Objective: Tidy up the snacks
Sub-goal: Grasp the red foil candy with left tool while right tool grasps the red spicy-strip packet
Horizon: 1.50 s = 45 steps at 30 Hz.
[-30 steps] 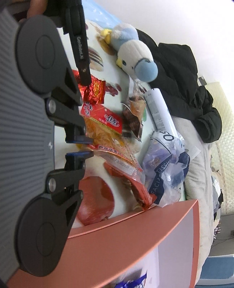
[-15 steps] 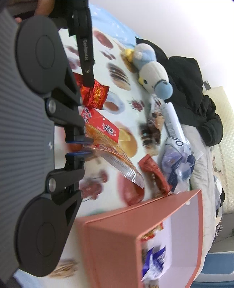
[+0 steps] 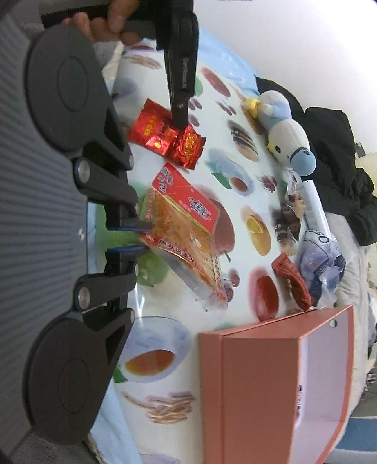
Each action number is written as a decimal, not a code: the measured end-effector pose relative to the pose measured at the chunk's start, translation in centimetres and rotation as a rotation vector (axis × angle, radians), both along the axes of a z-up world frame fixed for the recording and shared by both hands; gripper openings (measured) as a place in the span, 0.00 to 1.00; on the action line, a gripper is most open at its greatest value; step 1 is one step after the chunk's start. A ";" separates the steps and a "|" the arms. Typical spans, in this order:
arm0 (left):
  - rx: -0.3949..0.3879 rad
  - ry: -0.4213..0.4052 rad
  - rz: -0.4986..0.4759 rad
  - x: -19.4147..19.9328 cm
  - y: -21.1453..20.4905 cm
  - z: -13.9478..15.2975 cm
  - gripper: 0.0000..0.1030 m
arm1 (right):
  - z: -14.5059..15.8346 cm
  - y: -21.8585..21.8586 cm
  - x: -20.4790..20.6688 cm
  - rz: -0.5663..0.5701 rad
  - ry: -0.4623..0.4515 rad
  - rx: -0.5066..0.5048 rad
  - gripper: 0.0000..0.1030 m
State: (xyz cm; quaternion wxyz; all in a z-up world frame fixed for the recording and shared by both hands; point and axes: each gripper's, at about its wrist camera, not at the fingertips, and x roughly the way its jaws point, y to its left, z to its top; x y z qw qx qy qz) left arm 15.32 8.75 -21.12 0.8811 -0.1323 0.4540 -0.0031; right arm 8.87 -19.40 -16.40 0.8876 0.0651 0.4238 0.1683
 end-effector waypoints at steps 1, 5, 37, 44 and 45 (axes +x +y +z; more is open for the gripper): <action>-0.006 0.012 0.007 0.2 0.1 -0.1 0.10 | -0.2 0.1 0.0 0.010 0.007 -0.004 0.18; -0.037 0.027 0.012 0.7 0.2 -0.1 0.23 | -0.8 0.2 0.0 0.053 0.045 -0.006 0.35; 0.076 -0.007 -0.011 3.1 -1.0 -1.0 0.73 | -3.9 2.8 6.6 0.391 -0.140 -0.190 0.80; 0.137 0.004 -0.091 4.5 -1.3 -2.0 0.73 | -4.4 2.8 6.3 0.380 -0.162 -0.191 0.71; 0.152 0.012 -0.097 4.7 -1.3 -2.2 0.72 | -4.3 2.8 6.2 0.382 -0.159 -0.184 0.64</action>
